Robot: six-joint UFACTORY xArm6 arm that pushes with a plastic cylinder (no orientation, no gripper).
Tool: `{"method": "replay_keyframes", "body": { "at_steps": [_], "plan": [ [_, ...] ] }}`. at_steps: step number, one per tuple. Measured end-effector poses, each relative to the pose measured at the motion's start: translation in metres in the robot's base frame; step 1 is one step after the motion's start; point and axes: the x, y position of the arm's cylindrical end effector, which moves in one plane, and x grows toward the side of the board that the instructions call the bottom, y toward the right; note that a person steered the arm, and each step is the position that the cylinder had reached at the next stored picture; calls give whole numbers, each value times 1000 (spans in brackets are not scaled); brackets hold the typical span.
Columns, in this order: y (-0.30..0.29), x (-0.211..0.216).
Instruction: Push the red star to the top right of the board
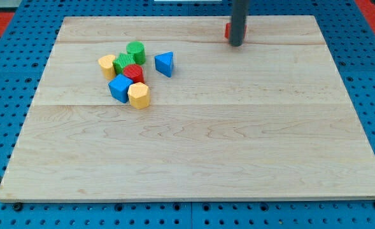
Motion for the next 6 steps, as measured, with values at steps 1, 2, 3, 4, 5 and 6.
{"method": "replay_keyframes", "body": {
  "at_steps": [1,2,3,4,5,6],
  "plan": [
    [5,-24],
    [-33,8],
    [-60,-15],
    [-80,-39],
    [-53,-48],
    [-34,-47]
  ]
}}
